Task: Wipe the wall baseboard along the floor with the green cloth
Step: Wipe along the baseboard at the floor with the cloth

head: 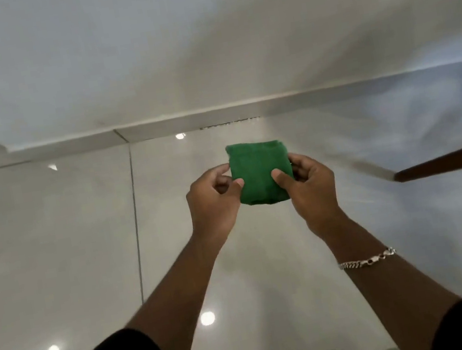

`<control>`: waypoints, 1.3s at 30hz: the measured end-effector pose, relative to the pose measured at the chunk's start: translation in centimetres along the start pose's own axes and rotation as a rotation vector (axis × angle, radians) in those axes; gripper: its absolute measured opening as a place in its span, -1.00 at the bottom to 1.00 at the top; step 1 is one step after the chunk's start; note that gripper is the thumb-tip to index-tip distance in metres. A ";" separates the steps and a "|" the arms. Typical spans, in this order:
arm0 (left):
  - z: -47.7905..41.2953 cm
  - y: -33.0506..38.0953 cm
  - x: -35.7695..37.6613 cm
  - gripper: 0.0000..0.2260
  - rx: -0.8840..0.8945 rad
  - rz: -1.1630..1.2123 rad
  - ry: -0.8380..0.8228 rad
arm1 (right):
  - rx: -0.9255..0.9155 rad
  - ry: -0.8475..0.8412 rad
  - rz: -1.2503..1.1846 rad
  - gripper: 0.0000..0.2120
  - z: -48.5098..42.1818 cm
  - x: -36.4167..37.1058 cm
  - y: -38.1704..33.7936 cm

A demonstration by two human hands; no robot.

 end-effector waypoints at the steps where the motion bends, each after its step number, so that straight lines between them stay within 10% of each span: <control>1: -1.5 -1.6 0.4 -0.68 0.023 -0.018 -0.018 | 0.003 -0.003 0.002 -0.65 -1.8 0.7 1.0; 14: -13.0 -19.2 1.3 -0.32 0.434 -1.098 -0.238 | -0.142 0.214 0.313 -0.64 -16.9 4.4 6.2; 21: -16.3 -19.1 1.2 -0.23 0.479 -1.149 -0.184 | -0.781 0.275 0.934 -0.60 -14.8 10.5 4.6; 30: -16.1 -18.8 1.2 -0.21 0.438 -1.139 -0.206 | -0.796 0.187 1.250 -0.60 -18.4 11.3 5.8; 39: -16.5 -18.8 0.9 -0.17 0.452 -1.121 -0.217 | -0.578 0.445 1.165 -0.60 -20.6 5.0 5.0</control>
Point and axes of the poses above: each hand's wrist, its own z-axis away from the middle knuckle, its own x-axis out of the palm, y = z × x, the point moved 7 cm from there along -z, towards the middle knuckle, and after that the axes turned 8 degrees about x, right-handed, at the moved point
